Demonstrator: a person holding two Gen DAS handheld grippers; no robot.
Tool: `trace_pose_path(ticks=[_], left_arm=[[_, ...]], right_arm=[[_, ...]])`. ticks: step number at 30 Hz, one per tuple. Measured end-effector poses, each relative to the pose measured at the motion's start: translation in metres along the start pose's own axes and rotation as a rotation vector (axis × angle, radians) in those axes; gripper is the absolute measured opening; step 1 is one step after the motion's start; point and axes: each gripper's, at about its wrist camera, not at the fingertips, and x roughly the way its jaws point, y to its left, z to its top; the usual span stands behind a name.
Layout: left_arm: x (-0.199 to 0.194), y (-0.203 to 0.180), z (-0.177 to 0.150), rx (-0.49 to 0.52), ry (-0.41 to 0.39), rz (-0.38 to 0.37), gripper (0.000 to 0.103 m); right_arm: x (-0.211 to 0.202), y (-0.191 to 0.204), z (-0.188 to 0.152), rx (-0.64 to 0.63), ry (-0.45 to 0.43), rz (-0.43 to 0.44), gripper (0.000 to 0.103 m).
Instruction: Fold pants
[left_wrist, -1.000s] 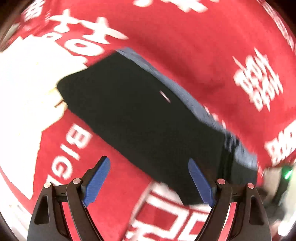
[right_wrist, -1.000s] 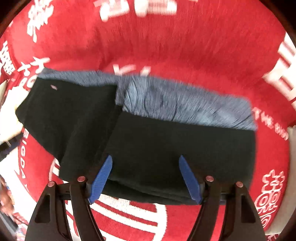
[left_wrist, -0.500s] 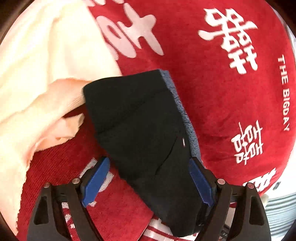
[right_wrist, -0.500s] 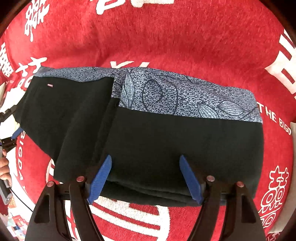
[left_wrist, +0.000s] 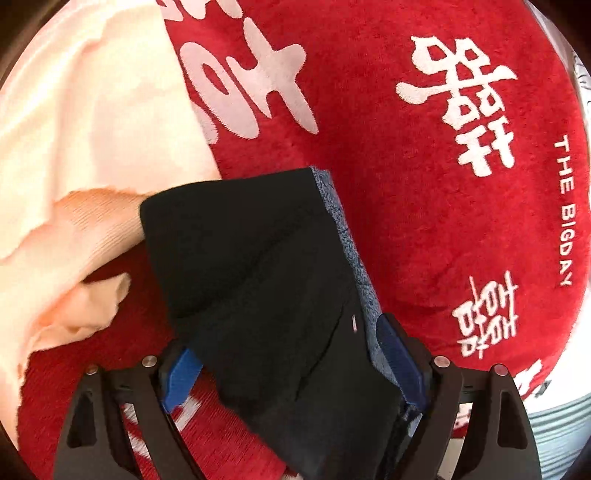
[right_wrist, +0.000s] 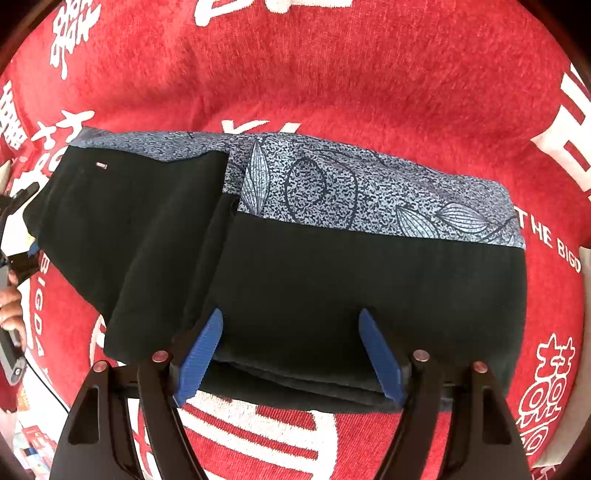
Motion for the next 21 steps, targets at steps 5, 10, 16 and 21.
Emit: trace_pose_path(ticks=[5,10,16,21], left_arm=[[0.008,-0.026,-0.004,0.095,-0.015,0.219,0.056],[0.006,-0.041,-0.007,0.197,-0.020,0.336,0.030],[-0.003,-0.094,-0.037,0.535,-0.086,0.463,0.030],[-0.002,-0.123,-0.067,0.769,-0.115,0.517,0.030]], right_arm=[[-0.001,0.000,0.001,0.002,0.007,0.001,0.080],[-0.020,0.009,0.012,-0.026,0.008,-0.019,0.080],[-0.044,0.049,0.054,-0.081,0.062,0.129,0.081],[-0.052,0.108,0.124,-0.141,0.145,0.303,0.088]])
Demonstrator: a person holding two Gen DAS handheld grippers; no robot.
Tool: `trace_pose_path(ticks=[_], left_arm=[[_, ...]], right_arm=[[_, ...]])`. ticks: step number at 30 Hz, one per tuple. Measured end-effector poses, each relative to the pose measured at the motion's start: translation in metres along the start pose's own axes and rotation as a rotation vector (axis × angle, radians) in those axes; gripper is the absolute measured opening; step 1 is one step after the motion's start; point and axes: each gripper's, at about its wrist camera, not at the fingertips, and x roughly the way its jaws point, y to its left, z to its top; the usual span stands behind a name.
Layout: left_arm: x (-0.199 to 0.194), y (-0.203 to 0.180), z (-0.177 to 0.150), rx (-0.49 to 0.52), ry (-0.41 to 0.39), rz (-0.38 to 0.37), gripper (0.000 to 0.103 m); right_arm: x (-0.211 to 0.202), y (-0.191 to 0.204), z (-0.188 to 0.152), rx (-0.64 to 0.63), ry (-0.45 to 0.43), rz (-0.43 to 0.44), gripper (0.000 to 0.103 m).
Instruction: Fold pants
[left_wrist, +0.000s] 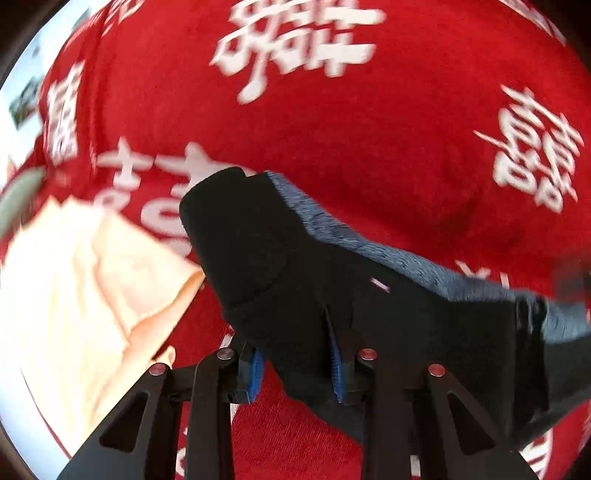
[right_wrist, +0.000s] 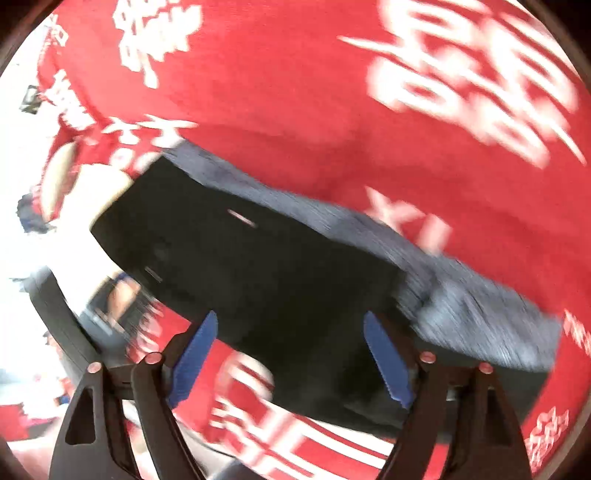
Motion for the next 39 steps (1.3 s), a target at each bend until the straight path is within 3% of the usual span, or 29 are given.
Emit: trace_pose_path(ticks=[5,10,14,15,16,17,18,21,26,30,39], left_arm=[[-0.009,-0.021,-0.003,0.131,-0.051,0.022,0.030],[-0.019,-0.041,-0.004,0.216,-0.090,0.028,0.030],[-0.026,-0.051,-0.004,0.245,-0.110,0.023,0.030],[-0.026,-0.052,-0.004,0.247,-0.112,0.022,0.030],[-0.026,-0.053,-0.004,0.247,-0.113,0.022,0.030],[-0.026,-0.053,-0.003,0.246,-0.103,0.015,0.030],[-0.027,-0.054,-0.004,0.246,-0.105,0.008,0.030],[-0.037,-0.065,-0.005,0.284,-0.137,0.002,0.030],[-0.065,-0.085,0.000,0.319,-0.180,-0.043,0.030],[-0.094,-0.111,0.005,0.348,-0.202,-0.124,0.030],[-0.138,-0.199,-0.010,0.517,-0.216,-0.266,0.030]], right_arm=[[0.020,0.064,0.070,-0.073,0.136,0.139,0.099],[0.046,0.128,0.098,-0.242,0.240,0.103,0.100],[0.082,0.147,0.099,-0.315,0.330,-0.023,0.100],[0.087,0.145,0.098,-0.306,0.347,-0.035,0.093],[0.091,0.142,0.098,-0.294,0.360,-0.039,0.078],[0.094,0.136,0.097,-0.273,0.371,-0.031,0.028],[0.092,0.129,0.097,-0.237,0.366,-0.015,0.020],[0.073,0.117,0.090,-0.214,0.307,0.026,0.017],[0.023,0.085,0.070,-0.175,0.187,0.134,0.017],[-0.023,0.045,0.053,-0.114,0.098,0.227,0.017],[-0.102,-0.064,-0.026,0.043,-0.102,0.356,0.017]])
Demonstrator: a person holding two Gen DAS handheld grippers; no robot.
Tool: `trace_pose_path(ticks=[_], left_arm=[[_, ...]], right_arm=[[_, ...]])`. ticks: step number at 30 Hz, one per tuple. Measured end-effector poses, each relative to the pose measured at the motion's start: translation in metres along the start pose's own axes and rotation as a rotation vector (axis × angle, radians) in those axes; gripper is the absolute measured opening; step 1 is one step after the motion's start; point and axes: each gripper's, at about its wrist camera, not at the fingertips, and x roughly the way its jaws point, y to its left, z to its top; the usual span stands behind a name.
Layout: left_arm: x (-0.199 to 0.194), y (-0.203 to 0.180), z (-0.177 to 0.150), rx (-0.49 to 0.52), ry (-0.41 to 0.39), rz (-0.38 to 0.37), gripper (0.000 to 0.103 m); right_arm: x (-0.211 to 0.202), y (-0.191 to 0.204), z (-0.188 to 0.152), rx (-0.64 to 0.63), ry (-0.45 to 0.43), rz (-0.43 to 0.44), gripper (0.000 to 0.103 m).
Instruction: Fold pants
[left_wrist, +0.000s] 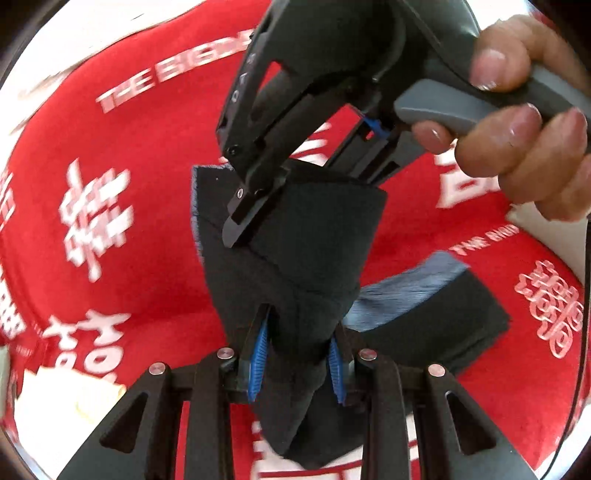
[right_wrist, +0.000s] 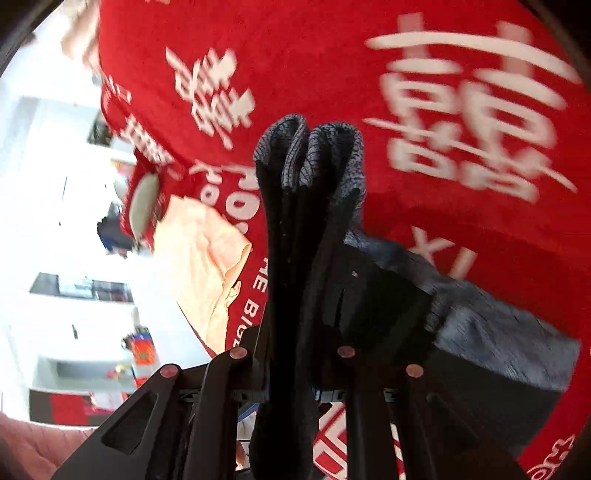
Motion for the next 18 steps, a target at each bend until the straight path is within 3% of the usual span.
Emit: trace_pose_path(ticks=[4,8,13,18], left_arm=[[0.008,-0.049,0.004,0.083,0.046,-0.072,0.030],[0.028,-0.094,0.001,0.144,0.125,-0.116,0.030],[0.047,-0.134,-0.007,0.218,0.204,-0.111,0.030],[0.043,-0.158,-0.010,0.264,0.195,-0.120,0.030]], right_arm=[[-0.046,-0.053,-0.037,0.054,-0.062,-0.005,0.017],[-0.063,-0.102,-0.070,0.137,-0.082,-0.022,0.017],[-0.075,-0.153,-0.102,0.214,-0.103,0.004,0.016],[-0.080,-0.180,-0.122,0.249,-0.136,0.079,0.016]])
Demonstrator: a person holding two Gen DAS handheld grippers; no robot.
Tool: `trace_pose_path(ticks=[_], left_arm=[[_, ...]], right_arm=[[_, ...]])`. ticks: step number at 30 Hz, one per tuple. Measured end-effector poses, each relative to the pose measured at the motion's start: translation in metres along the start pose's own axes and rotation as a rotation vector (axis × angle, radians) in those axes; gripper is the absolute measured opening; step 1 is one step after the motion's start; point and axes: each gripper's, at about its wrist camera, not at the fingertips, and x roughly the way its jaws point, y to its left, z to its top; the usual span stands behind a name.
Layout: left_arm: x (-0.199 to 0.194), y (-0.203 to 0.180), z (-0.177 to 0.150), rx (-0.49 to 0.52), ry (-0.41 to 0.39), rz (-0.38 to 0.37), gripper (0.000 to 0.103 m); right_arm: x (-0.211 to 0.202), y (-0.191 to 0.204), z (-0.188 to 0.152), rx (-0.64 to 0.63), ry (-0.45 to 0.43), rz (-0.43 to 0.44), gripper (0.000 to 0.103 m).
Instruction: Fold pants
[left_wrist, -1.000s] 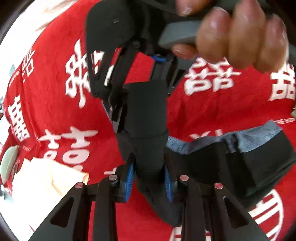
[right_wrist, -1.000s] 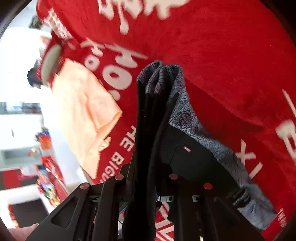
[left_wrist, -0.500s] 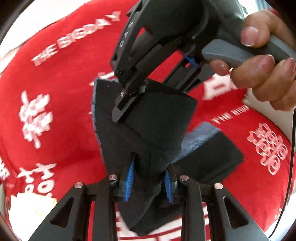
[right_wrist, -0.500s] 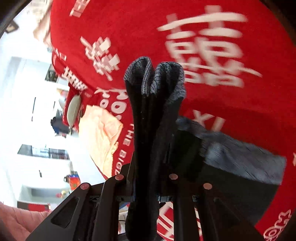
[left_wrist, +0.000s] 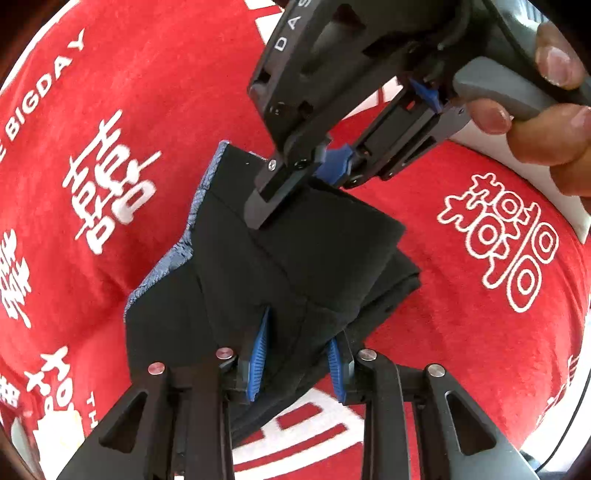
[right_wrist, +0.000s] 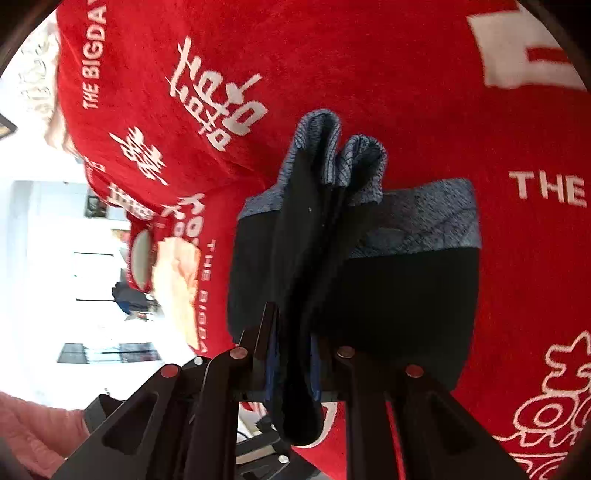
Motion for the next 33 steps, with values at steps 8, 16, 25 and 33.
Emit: trace_pose_path(ticks=[8,16,25,33], left_arm=[[0.017,-0.034,0.009,0.056,0.044,-0.001,0.030],[0.040,-0.048,-0.001,0.103,0.079,0.027,0.044],[0.007,-0.018,-0.001,0.015,0.096,-0.039,0.060],[0.003,0.074,-0.018,-0.235,0.182,-0.006,0.060]], right_arm=[[-0.013,-0.032,-0.006,-0.006,-0.002,-0.055,0.016],[0.011,-0.077,-0.013,0.048,0.005,-0.084,0.018],[0.001,-0.058,-0.022,0.030,0.004,-0.237,0.028],[-0.021,-0.034,-0.049,0.033,-0.035,-0.453,0.030]])
